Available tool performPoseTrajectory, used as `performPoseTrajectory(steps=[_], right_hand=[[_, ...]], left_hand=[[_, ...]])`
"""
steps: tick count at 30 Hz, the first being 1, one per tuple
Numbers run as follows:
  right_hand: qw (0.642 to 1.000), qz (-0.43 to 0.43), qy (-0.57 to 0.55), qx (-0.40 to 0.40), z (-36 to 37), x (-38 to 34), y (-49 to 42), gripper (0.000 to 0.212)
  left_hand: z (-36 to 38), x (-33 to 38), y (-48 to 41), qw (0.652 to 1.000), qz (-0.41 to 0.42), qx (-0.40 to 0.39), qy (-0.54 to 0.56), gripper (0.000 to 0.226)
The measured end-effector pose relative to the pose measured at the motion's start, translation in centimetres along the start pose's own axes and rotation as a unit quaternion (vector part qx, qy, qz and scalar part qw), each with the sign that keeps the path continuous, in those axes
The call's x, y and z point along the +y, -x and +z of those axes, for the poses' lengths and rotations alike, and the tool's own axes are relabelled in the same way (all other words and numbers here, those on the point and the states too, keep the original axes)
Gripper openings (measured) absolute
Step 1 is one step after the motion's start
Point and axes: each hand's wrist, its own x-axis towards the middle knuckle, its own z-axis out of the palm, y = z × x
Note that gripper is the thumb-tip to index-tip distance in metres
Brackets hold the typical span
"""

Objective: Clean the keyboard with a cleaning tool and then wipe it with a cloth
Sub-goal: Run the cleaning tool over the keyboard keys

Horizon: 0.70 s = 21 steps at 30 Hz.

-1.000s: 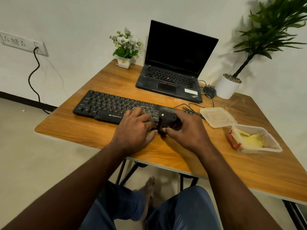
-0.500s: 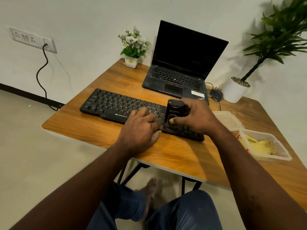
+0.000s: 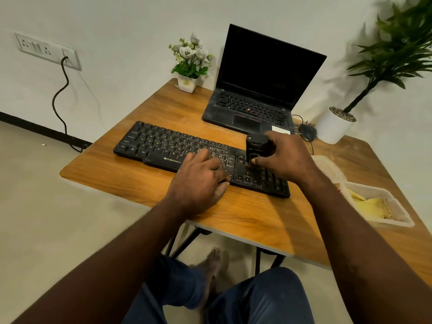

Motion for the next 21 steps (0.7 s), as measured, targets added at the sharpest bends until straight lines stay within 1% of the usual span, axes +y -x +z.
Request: performPoseTrajectory(steps=[3,4,7,8,11,12,13,16,17,20,21], right_hand=[[0.993,-0.05,-0.053,-0.089,0.1,-0.6,0.8,0.045],[0.993,-0.055,-0.044,-0.094,0.3,-0.8,0.9,0.044],[0.998,-0.039,0.023,-0.032,0.0,-0.6,0.5,0.045],[0.998,-0.042,0.026,-0.038,-0.2,-0.5,0.5,0.044],[0.986,-0.081,0.016,-0.143,-1.1,-0.9,0.9,0.036],[0.982,-0.088,0.023,-0.162,-1.3,-1.2,0.9,0.036],[0.983,-0.091,0.026,-0.159,-1.4,-1.2,0.8,0.036],[0.991,-0.078,0.018,-0.111,-1.3,-1.1,0.6,0.037],[0.99,-0.078,0.012,-0.119,-1.3,-1.1,0.7,0.037],[0.974,-0.096,-0.013,-0.207,-1.8,-0.9,1.7,0.039],[0.971,-0.095,-0.025,-0.216,-2.1,-0.7,1.9,0.039]], left_hand=[[0.0,0.0,0.0,1.0,-0.002,-0.004,-0.003,0.038],[0.0,0.0,-0.1,1.0,-0.005,-0.006,-0.003,0.039],[-0.1,0.0,0.0,1.0,-0.007,-0.013,-0.001,0.04],[-0.1,0.1,0.0,1.0,-0.006,-0.012,-0.001,0.04],[-0.1,0.1,0.0,1.0,-0.004,-0.004,-0.002,0.037],[-0.1,0.1,0.0,1.0,-0.004,-0.002,-0.002,0.036],[-0.1,0.1,0.0,1.0,-0.005,-0.001,-0.003,0.036],[-0.1,0.1,0.0,1.0,-0.005,-0.001,-0.004,0.036],[-0.1,0.1,0.0,1.0,-0.006,-0.001,-0.005,0.036],[-0.2,0.2,-0.1,1.0,-0.008,-0.002,-0.007,0.038],[-0.2,0.2,-0.1,1.0,-0.007,-0.001,-0.006,0.037]])
